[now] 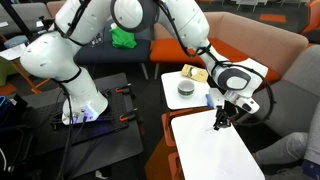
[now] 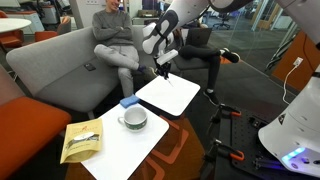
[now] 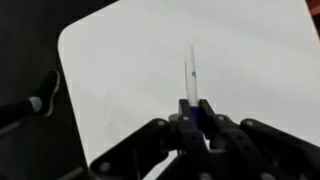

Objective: Remove the marker from the mug and place it on the table on the right

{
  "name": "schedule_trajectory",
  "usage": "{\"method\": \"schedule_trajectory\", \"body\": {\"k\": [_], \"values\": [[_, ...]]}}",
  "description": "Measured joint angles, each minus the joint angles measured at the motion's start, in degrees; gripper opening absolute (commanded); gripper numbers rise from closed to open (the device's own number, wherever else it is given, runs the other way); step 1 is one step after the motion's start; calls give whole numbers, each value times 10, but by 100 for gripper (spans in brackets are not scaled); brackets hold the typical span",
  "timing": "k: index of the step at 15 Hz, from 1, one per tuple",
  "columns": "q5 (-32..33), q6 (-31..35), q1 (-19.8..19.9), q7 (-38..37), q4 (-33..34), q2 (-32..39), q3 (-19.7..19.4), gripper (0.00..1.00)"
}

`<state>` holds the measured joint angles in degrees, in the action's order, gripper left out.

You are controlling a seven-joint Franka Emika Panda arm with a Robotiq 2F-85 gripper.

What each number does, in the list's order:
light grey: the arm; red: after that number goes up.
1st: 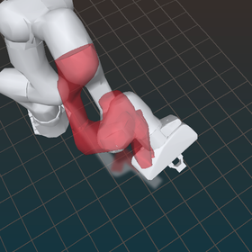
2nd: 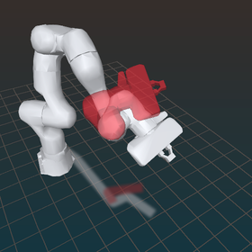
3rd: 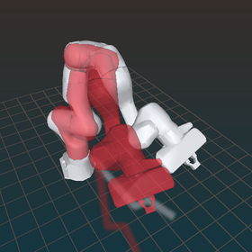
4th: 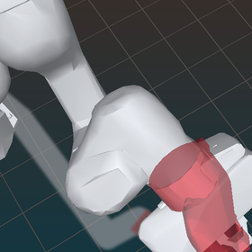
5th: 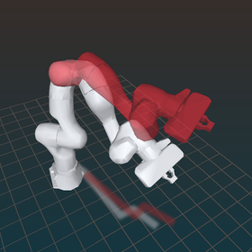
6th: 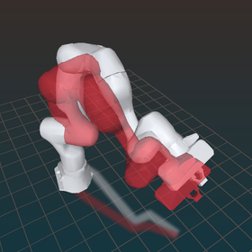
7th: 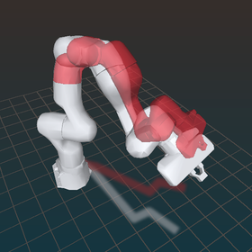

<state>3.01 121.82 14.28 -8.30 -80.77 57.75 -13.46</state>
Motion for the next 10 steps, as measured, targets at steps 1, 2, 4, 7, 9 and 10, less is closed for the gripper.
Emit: {"method": "schedule_trajectory", "body": {"k": [1,2,4,7,9,10], "values": [[-3,-34,6,0,33,22,5,4],[-6,-64,12,0,65,44,9,4],[-13,-110,22,0,127,90,16,4],[-22,-121,35,0,198,144,25,4],[-22,-115,39,0,233,168,27,15],[-22,-115,40,0,247,178,27,40]]}}
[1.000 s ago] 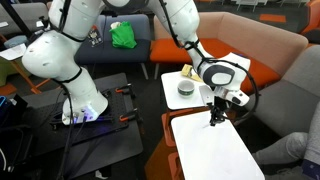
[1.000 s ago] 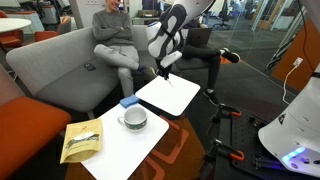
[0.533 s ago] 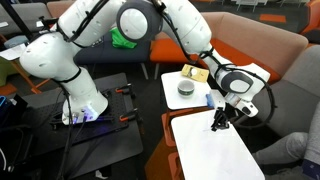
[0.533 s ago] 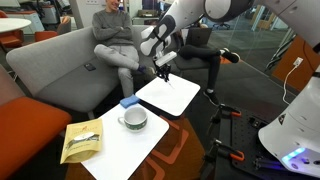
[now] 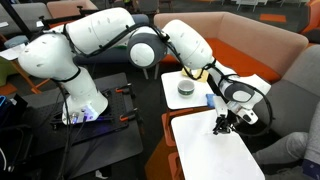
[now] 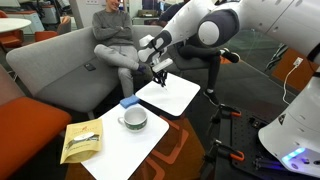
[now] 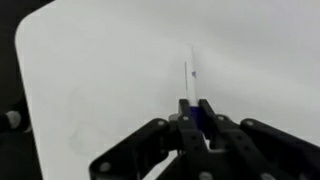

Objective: Remove the marker from the mug and place it on the table on the right

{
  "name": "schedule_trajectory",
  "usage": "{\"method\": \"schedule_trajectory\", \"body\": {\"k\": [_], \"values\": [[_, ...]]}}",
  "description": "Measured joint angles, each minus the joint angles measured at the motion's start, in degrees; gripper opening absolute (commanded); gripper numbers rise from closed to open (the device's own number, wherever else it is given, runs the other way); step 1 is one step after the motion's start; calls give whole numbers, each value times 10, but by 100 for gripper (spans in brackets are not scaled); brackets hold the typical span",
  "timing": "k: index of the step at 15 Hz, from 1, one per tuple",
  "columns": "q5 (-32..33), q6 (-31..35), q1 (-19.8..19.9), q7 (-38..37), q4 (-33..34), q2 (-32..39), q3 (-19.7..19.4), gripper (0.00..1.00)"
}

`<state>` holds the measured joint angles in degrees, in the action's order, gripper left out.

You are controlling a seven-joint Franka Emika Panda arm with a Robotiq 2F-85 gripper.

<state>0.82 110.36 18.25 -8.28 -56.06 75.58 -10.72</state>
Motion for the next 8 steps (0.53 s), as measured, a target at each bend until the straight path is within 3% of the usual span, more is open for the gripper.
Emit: {"method": "schedule_trajectory", "body": {"k": [1,8], "values": [[0,0,0,0,9,6,0,41],[12,30,-24,-51,-12,-18,-26,92]]}}
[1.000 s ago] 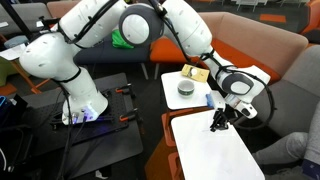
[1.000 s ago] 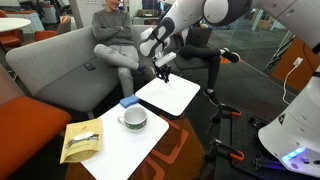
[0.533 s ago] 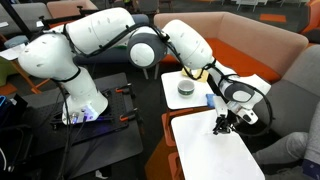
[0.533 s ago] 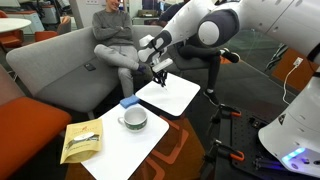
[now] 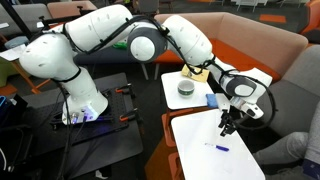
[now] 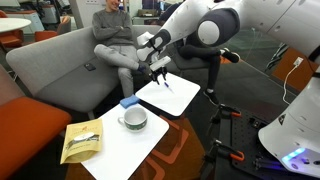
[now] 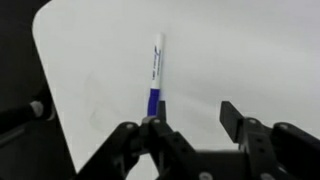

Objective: Remove the marker from the mug and place it on the table on the right

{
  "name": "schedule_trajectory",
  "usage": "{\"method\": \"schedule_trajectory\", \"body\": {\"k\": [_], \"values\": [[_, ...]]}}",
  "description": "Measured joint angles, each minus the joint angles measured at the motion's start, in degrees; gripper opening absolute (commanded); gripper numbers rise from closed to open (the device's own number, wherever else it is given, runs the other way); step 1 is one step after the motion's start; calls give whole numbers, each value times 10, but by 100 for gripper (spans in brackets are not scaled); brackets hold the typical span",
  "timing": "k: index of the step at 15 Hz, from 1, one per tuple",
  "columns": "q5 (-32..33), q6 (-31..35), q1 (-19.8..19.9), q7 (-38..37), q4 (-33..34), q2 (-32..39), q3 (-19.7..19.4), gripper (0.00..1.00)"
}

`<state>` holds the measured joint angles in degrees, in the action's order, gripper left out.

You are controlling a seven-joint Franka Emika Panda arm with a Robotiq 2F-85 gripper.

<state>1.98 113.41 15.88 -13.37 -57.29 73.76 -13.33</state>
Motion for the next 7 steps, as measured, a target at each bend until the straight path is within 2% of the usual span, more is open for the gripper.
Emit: {"method": "schedule_trajectory", "body": {"k": [1,2,7], "values": [[1,12,-8,-7,-15,-13,-4,99],[1,22,-16,-11,-33,-29,-7,100],[2,55,-64,-37,-163,-119,-18,100]]}}
